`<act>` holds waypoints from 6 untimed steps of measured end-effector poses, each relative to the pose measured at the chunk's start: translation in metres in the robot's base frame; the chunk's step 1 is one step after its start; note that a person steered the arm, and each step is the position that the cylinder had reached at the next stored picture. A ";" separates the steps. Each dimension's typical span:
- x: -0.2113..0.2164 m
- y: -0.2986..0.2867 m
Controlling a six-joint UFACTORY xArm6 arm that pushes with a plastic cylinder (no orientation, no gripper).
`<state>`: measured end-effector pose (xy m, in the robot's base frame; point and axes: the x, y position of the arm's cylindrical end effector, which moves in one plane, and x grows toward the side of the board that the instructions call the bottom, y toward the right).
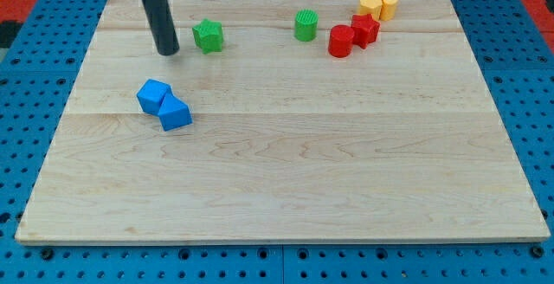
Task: Point your arm at the right of the triangle
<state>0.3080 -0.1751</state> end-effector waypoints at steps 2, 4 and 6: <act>-0.015 0.152; 0.058 0.191; 0.167 0.130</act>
